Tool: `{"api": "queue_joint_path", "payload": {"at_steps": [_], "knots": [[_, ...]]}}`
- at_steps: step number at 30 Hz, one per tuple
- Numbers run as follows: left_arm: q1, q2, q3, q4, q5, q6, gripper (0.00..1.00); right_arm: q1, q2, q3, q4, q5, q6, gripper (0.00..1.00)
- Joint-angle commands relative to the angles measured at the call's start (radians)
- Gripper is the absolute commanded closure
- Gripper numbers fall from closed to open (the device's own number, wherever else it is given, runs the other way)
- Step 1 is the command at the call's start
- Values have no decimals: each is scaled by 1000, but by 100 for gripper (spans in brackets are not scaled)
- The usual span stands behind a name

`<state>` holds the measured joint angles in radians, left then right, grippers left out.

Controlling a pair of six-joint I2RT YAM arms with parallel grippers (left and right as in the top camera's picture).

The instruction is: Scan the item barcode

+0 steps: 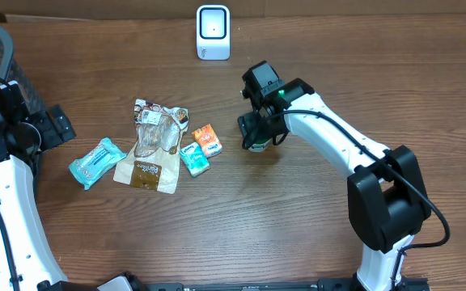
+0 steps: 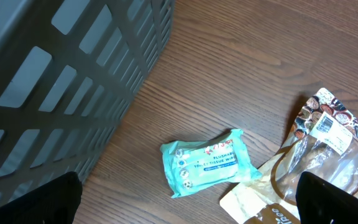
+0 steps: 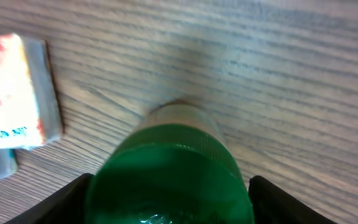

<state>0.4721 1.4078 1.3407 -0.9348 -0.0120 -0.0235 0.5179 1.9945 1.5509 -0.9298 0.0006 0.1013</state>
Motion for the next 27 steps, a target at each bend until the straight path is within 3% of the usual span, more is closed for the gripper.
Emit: {"api": "queue_joint_path", "payload": {"at_steps": [1, 8, 27], "knots": [[12, -13, 4, 5, -14, -6, 0, 4, -3, 41, -11, 6, 0, 27], [12, -13, 4, 5, -14, -6, 0, 4, -3, 41, -34, 6, 0, 31], [12, -13, 4, 5, -14, -7, 0, 4, -2, 20, -18, 5, 0, 25]]}}
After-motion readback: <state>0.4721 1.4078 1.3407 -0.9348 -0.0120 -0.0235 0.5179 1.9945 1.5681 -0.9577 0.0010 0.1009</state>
